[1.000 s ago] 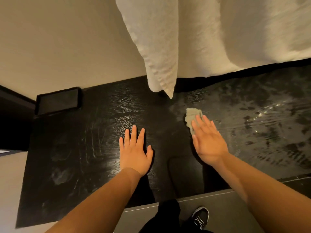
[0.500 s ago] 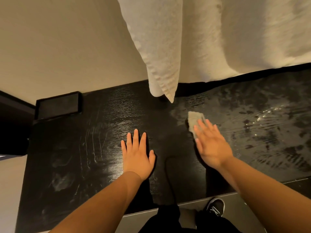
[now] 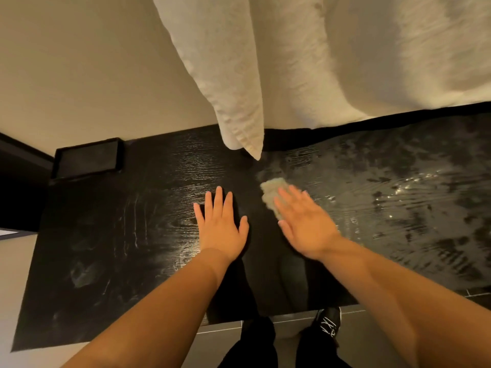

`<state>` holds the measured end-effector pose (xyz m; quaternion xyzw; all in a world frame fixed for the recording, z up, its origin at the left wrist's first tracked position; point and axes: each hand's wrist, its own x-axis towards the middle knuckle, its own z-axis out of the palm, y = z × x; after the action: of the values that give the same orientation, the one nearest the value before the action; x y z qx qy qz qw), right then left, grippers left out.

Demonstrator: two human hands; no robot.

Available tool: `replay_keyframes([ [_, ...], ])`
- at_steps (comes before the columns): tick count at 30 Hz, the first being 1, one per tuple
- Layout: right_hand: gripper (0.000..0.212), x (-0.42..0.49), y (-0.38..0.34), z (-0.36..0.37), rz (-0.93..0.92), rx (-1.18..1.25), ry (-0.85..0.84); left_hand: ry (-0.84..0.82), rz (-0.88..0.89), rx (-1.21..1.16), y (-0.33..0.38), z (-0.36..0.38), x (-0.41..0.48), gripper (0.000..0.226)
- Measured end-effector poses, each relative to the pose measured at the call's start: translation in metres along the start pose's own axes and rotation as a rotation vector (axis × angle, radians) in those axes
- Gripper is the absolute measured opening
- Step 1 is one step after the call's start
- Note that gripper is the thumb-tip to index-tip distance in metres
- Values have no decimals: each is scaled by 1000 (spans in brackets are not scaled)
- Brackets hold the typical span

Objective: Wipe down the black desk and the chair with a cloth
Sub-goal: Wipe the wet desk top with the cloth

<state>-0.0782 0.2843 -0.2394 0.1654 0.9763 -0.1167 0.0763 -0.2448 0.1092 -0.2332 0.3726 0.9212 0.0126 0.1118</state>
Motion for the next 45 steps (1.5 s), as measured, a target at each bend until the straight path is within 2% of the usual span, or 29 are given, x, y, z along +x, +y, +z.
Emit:
replay_keyframes([
  [3,63,-4,43,-11,211,35,40,-20,-58,-49,19,2,6,78],
  [6,66,-4,37,-10,260,42,87,16,-78,-30,23,6,3,79],
  [8,66,1,13,-6,166,66,98,35,-80,-30,23,8,3,80],
  [12,64,15,-24,4,-173,62,-23,56,-78,-43,22,10,4,81],
  [15,63,32,-3,-1,-245,26,-21,66,-82,-38,22,10,5,80],
  [16,62,37,10,-5,-195,21,0,65,-84,-34,22,9,5,80],
  [20,65,45,60,-22,192,33,91,60,-85,-34,23,8,7,79],
  [22,65,46,55,-23,280,57,112,63,-86,-33,23,9,6,79],
  [24,63,48,30,-21,212,81,130,57,-88,-34,22,9,6,80],
  [28,62,50,-24,-8,-175,104,40,69,-84,-36,23,10,7,80],
  [31,58,68,-14,-11,-252,61,55,60,-85,-29,22,9,6,80],
  [33,55,86,10,-17,-103,36,133,53,-91,-35,24,6,6,80],
  [36,60,103,42,-28,209,56,132,48,-96,-40,26,1,6,79],
  [38,66,103,35,-28,262,58,154,38,-93,-41,26,1,7,79],
  [39,67,100,25,-28,231,56,148,36,-94,-43,26,2,7,80],
  [43,63,86,-12,-19,-110,63,33,44,-89,-38,25,4,6,81],
  [45,61,89,-9,-17,-181,56,-10,53,-91,-39,24,5,6,81],
])
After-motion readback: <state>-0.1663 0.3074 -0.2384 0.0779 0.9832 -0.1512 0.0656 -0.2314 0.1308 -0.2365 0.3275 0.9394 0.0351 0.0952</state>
